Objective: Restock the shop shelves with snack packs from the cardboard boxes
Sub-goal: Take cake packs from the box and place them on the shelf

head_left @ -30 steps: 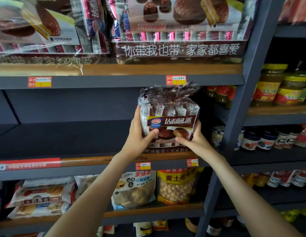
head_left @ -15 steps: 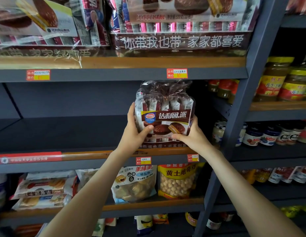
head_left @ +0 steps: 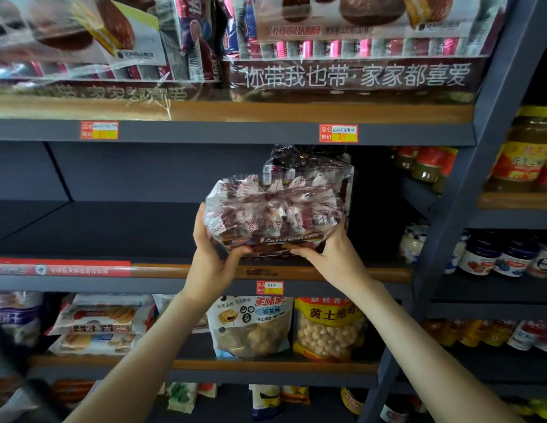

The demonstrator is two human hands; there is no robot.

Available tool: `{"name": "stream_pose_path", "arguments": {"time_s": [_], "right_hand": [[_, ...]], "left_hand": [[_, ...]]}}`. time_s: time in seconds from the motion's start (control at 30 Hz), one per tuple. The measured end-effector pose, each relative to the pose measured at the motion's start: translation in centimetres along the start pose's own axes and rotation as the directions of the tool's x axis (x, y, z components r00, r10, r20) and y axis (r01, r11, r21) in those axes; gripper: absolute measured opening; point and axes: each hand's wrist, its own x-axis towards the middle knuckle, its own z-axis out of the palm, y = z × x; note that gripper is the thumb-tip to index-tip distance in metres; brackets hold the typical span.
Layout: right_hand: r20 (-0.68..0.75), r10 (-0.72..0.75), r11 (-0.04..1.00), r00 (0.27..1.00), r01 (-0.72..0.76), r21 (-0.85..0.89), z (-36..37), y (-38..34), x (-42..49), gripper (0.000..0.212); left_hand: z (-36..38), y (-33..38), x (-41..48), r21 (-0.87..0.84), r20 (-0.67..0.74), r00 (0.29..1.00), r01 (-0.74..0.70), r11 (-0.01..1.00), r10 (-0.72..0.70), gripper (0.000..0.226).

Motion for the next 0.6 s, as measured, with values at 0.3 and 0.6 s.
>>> {"name": "stream_pose_path", "arguments": {"time_s": [0.3, 0.6], "right_hand": [[0.128, -0.203, 0.953, 0.971, 0.166, 0.255, 7.5, -7.2, 5.3, 0.099], [0.390, 0.056, 0.931, 0.919, -0.190, 0.313, 16.6, -10.3, 13.3, 0.098]], "left_hand": [[-8.3, -4.9, -0.4, 0.235, -0.194, 0.939, 0.325, 0.916, -0.283, 0.070], [-15.4, -14.7, 5.8, 0.119, 0.092, 0.883, 0.448, 0.886, -0.459, 0.106]]}}
